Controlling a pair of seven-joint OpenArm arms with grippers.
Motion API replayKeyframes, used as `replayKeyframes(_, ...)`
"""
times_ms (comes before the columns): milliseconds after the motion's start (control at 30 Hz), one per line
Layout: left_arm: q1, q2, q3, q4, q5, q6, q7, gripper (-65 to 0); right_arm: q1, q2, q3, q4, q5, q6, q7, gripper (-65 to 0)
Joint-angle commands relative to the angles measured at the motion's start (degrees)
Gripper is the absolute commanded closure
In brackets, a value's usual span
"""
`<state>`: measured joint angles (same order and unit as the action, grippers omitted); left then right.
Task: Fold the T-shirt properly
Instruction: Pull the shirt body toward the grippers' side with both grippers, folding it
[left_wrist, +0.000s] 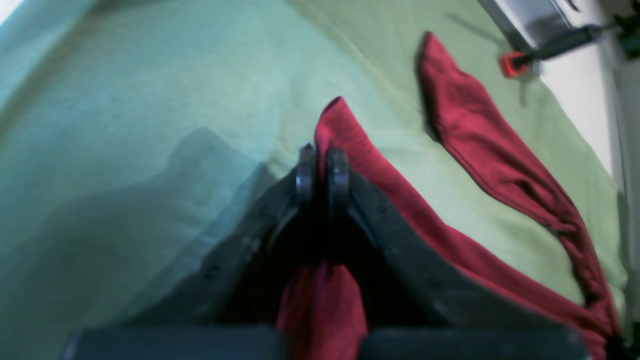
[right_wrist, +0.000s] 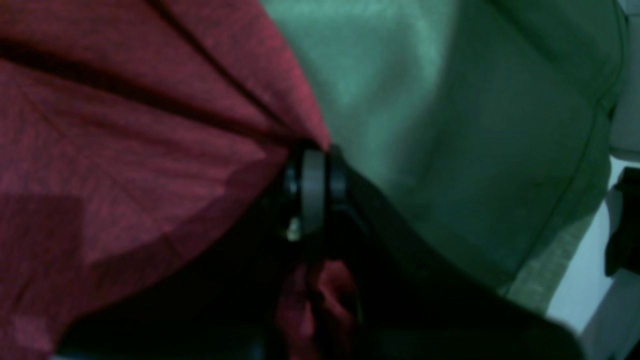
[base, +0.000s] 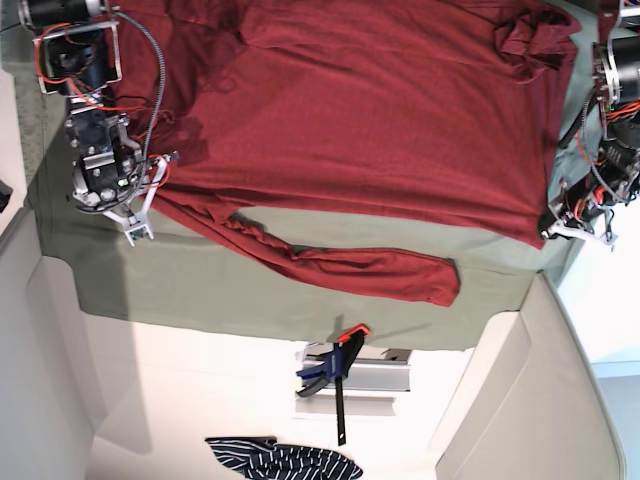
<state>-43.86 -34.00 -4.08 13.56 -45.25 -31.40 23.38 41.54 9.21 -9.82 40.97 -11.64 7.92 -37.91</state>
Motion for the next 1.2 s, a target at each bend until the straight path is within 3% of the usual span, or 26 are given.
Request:
replayKeyframes(0,-2.0,-1.1,0.0,1.0,-1.5,-1.4,-0.3,0.0,1.5,0.8,0.2,0.8,-0.8,-0.2,-0.5,0.0)
replayKeyframes(333,-2.0,-1.7,0.0,1.0,-10.8,-8.3,10.9,0.0,1.5,1.8,0.2,13.0,5.6,4.9,-8.0,0.0)
replayKeyframes(700,-1.8,-6.6,0.0,1.0,-28.7,-8.6,28.9,0.0,1.4,6.9,0.2,20.1,15.5,9.3,-15.0,0.0)
replayKeyframes(867,-1.8,-8.7,0.0,1.0,-39.1,-8.6,40.8,0.0,1.4,7.1,0.2,21.2,17.1,9.5,-17.1,0.0)
replayKeyframes(967,-1.8,-9.0,0.0,1.0,-39.7,-8.6,46.0,0.0,1.4,7.2,0.2,22.4,19.4,10.5,-19.1,0.0)
replayKeyframes(1167,-1.8,-9.1,0.0,1.0,-39.7,-8.6,48.1,0.0,1.4,7.5,0.2,23.5,19.8,10.6,-22.5,0.0)
